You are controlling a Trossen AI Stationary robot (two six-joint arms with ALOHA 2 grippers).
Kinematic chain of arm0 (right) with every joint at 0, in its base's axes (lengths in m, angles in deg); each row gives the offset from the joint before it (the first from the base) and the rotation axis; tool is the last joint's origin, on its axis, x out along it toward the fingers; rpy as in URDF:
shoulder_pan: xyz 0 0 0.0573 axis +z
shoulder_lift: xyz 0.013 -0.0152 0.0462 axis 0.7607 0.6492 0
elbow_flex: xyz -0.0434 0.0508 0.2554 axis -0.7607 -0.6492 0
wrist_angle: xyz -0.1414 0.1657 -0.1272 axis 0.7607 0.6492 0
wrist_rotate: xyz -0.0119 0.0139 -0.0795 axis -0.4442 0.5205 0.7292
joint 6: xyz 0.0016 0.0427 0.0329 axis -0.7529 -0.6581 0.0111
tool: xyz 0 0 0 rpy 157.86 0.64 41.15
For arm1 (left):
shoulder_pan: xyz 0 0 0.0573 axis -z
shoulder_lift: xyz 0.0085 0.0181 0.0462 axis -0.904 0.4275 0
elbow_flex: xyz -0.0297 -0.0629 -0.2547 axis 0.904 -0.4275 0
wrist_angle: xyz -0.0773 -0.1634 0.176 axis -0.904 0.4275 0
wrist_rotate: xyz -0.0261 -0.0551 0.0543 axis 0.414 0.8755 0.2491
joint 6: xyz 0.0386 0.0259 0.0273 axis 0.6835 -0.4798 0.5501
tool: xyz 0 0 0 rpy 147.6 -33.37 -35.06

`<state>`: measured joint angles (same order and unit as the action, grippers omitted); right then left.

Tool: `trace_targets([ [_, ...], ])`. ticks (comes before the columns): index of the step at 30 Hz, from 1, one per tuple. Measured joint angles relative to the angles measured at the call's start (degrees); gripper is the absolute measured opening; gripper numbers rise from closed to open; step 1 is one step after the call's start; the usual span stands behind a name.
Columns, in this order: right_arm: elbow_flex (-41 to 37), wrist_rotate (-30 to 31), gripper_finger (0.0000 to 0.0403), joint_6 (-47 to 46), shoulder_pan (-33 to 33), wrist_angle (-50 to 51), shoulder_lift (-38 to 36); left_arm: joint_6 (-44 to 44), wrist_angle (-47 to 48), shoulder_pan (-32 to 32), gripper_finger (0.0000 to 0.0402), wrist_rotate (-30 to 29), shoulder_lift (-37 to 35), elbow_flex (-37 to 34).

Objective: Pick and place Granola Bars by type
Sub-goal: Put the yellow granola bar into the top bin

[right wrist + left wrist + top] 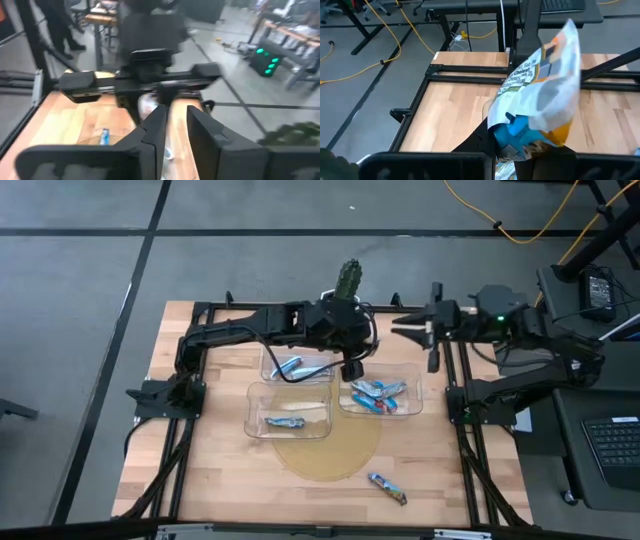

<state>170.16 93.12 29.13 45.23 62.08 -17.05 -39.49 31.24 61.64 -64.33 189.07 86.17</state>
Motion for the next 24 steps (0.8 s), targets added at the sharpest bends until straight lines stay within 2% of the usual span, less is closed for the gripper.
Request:
trace_targets([
  [7,0.02,5.12,0.0094,0.16,0.00,2.96,-3.43,0.00,3.63,1.13,0.0024,0.08,-1.58,0.07],
  [10,0.02,6.81,0.0093,-0.06,0.00,6.62,-4.25,0.07,8.60,1.86,0.0022,0.09,-2.26,0.04],
  [18,0.02,7.03,0.0093,-0.23,0.00,12.03,-4.46,0.21,16.22,3.39,0.0023,0.29,-2.85,0.02],
  [24,0.02,7.38,0.0094,0.34,-0.01,12.79,-4.46,-1.29,16.77,4.36,0.0023,5.31,-3.27,1.51],
])
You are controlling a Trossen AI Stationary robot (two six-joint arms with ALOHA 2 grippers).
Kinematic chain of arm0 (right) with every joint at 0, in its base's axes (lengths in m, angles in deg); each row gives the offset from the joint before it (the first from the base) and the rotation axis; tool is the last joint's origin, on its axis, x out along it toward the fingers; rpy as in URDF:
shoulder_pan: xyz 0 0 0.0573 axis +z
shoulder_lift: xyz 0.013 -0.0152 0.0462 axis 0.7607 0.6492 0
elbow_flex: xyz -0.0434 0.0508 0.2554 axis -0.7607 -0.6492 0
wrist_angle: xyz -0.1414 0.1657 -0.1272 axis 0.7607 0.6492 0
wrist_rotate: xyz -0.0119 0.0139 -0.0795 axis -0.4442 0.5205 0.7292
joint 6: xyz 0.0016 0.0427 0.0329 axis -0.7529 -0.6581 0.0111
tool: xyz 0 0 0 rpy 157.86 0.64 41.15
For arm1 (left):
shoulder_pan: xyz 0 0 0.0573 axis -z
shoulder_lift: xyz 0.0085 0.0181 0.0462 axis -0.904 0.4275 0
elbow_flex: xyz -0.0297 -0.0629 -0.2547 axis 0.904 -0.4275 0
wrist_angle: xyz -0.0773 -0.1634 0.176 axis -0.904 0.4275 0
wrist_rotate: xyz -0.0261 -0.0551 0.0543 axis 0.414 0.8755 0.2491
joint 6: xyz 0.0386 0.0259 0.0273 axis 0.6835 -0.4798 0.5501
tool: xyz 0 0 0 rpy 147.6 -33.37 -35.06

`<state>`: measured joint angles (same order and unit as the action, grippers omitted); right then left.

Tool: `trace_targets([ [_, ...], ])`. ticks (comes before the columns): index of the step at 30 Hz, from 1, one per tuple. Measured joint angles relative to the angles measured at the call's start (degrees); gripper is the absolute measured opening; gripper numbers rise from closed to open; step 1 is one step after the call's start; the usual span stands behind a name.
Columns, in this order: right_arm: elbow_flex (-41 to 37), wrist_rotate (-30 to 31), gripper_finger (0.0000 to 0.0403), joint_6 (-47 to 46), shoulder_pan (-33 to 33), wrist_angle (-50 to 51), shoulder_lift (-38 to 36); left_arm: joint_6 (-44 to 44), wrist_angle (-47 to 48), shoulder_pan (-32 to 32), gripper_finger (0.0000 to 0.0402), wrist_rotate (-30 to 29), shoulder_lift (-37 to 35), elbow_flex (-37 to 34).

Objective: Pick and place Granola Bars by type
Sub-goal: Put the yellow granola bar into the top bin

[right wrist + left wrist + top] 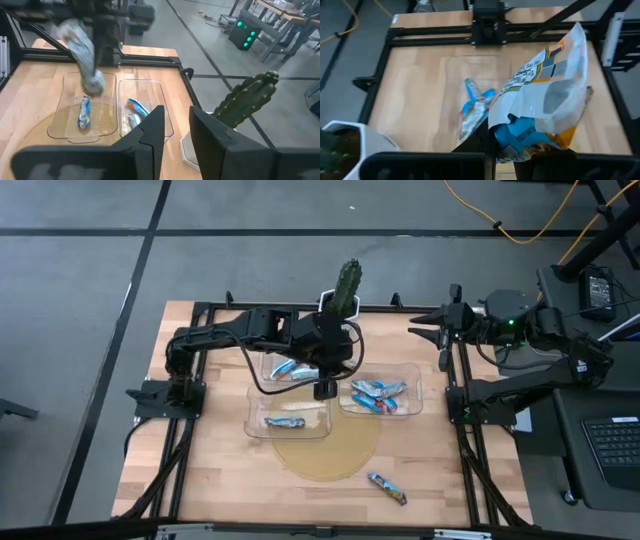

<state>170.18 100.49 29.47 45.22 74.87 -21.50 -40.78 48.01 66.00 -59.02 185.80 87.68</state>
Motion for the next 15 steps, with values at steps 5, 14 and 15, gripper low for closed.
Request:
trace_targets([
  [5,0.00,1.05,0.0094,1.59,-0.01,0.46,0.15,-0.32,0.68,0.90,0.0022,0.65,-1.70,-0.09],
  [14,0.00,3.44,0.0094,8.29,-0.01,0.41,1.47,-0.28,6.32,1.47,0.0021,1.83,-3.91,-0.11],
  [15,0.00,3.91,0.0094,8.85,-0.03,0.20,1.78,-0.28,7.12,1.65,0.0021,1.85,-4.07,-0.11],
])
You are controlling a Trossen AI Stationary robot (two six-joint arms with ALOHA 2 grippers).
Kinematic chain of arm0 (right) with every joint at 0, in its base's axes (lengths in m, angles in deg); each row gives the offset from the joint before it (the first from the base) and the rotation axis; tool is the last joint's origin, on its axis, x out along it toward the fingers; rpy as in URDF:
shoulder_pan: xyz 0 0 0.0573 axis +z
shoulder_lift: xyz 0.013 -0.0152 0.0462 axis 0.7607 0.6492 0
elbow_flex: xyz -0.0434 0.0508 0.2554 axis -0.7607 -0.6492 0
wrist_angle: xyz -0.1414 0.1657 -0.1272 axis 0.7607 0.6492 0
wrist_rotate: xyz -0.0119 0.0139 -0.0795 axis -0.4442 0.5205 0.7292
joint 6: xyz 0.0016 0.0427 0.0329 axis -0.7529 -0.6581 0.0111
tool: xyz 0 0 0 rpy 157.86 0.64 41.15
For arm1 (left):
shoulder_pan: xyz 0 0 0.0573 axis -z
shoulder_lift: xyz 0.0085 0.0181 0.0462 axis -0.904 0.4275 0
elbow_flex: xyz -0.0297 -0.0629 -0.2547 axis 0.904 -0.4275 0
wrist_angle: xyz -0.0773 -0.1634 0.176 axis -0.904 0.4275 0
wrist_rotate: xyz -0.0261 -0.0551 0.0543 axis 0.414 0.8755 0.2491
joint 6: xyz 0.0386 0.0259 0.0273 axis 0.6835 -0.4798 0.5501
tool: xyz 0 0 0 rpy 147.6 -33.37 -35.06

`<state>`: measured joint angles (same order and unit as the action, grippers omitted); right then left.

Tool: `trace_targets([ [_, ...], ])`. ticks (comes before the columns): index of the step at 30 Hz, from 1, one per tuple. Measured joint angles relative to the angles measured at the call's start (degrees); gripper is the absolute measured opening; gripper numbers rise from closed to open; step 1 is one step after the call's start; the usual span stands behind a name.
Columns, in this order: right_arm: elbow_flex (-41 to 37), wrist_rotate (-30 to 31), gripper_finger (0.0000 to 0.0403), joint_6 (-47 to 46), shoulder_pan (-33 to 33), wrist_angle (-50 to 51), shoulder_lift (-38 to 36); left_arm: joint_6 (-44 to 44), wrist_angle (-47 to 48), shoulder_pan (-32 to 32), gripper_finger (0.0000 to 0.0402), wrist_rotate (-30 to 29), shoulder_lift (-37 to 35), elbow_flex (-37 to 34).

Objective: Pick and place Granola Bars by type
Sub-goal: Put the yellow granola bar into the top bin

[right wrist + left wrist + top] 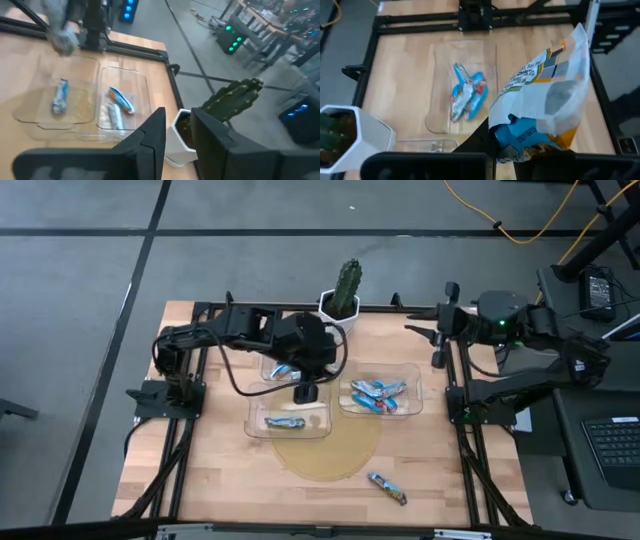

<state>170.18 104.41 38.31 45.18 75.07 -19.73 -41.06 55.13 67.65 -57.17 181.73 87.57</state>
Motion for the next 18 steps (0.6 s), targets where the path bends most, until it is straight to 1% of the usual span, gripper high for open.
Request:
trace_targets([
  [1,0.00,0.11,0.0094,0.96,-0.09,-0.19,0.22,-0.04,0.85,0.09,0.0021,0.00,-0.06,0.02],
  [3,0.00,0.10,0.0094,2.32,-0.83,-0.42,1.08,-0.85,5.53,0.11,0.0021,-0.48,-0.06,0.00],
  [7,0.00,0.09,0.0094,2.72,-2.92,-0.57,2.60,-4.04,14.83,-1.12,0.0021,-5.75,-0.31,-0.74],
  [9,0.00,0.09,0.0094,2.92,-4.13,-0.20,3.23,-4.74,17.42,-2.54,0.0021,-7.69,-0.27,-1.89],
  [11,0.00,-0.11,0.0094,3.25,-5.10,-0.01,3.68,-4.77,17.27,-4.21,0.0021,-8.32,-0.15,-2.78],
  [14,0.00,-1.95,0.0094,3.83,-6.37,0.96,3.93,-2.80,16.46,-6.80,0.0021,-8.46,-0.19,-4.33],
  [18,0.00,-3.34,0.0094,3.60,-7.25,3.34,3.91,-0.25,15.62,-10.32,0.0021,-8.05,-0.17,-9.32],
])
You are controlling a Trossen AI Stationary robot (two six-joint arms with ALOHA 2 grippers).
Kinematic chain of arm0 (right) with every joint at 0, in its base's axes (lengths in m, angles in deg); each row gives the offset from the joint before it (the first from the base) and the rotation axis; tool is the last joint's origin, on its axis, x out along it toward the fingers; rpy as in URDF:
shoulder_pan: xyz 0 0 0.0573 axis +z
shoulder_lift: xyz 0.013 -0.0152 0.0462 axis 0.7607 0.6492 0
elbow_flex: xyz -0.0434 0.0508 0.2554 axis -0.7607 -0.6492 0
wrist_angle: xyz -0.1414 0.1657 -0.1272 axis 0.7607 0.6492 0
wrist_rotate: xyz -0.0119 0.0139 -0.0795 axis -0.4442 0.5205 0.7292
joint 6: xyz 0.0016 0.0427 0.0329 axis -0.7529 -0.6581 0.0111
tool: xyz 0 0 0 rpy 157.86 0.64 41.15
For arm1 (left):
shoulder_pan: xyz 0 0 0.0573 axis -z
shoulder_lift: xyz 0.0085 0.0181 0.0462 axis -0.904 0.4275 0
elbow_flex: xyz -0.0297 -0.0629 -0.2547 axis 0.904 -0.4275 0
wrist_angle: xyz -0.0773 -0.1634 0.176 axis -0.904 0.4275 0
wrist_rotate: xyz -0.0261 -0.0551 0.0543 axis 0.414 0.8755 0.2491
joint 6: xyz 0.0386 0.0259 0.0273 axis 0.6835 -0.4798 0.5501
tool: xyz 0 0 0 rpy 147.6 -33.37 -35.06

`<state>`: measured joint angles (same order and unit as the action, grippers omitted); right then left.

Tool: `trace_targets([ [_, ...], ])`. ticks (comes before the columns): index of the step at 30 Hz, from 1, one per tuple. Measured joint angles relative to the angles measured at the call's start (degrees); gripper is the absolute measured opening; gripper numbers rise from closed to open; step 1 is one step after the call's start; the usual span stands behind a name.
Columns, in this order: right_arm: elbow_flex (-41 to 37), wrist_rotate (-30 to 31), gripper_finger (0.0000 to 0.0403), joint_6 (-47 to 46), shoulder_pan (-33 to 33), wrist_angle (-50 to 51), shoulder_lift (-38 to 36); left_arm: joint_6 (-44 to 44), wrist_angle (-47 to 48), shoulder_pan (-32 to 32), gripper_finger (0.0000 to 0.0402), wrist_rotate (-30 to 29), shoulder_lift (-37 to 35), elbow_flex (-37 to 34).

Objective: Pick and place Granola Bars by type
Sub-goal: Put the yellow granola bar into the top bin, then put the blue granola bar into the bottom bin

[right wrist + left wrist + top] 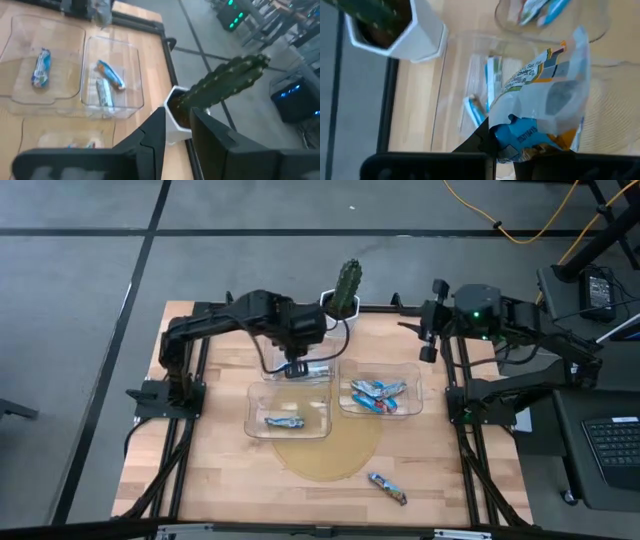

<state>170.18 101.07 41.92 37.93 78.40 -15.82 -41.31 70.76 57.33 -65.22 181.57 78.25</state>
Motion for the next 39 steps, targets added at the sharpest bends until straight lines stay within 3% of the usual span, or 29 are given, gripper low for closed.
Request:
trace_targets([
  [8,0.00,-0.05,0.0094,-3.47,-0.64,5.63,0.00,5.06,-6.79,-4.52,0.0021,2.34,0.00,-12.44],
  [23,0.00,-0.93,0.0094,-5.18,-0.62,8.22,-0.04,3.75,-22.92,-7.19,0.0031,4.97,0.02,-34.45],
  [31,-0.01,-3.85,0.0094,-4.06,-0.59,10.48,-0.04,-1.27,-23.83,-6.86,0.0098,4.99,0.02,-35.83],
  [39,-0.02,-4.25,0.0094,-3.86,-0.59,12.85,-1.07,-6.73,-21.41,-4.41,0.0172,4.80,0.02,-30.74],
])
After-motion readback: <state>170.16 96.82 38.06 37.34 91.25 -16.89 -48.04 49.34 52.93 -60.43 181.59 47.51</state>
